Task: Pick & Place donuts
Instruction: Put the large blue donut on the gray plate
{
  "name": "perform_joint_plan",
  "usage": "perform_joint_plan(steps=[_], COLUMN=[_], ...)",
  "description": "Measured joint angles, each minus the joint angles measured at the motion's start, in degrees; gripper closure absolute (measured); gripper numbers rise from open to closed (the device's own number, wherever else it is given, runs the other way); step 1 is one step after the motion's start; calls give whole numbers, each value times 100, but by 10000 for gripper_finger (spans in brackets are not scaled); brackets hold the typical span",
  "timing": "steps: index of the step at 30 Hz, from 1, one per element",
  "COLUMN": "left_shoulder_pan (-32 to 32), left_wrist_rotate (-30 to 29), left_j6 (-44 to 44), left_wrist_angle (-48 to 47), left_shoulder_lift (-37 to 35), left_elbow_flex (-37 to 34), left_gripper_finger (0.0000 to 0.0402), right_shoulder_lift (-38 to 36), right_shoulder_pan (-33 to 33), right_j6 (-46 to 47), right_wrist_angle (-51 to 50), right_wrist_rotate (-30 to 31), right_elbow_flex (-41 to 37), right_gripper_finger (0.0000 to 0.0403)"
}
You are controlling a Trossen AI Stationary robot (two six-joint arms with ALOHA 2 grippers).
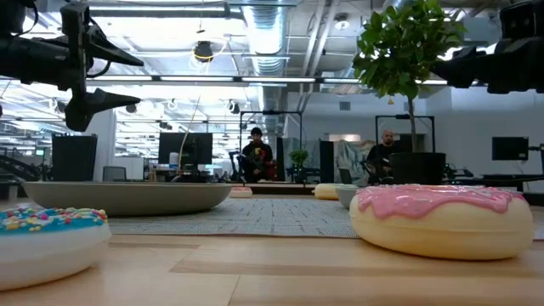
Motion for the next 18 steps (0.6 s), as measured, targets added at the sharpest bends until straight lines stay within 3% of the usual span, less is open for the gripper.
perform_joint_plan(steps=[15, 18], left_shoulder_pan=[0, 0], left_wrist_rotate=[2, -38], left_j6=[21, 21], left_wrist_angle=[-85, -89], left_shoulder_lift=[0, 0], left_elbow_flex=[13, 15], left_gripper_finger=[104, 104], right_shoulder_lift=[0, 1], right_shoulder_pan=[11, 0], right_j6=[-93, 275], right_wrist_angle=[60, 61], right_wrist_rotate=[-28, -27], right_elbow_flex=[2, 4], right_gripper_finger=[168, 168])
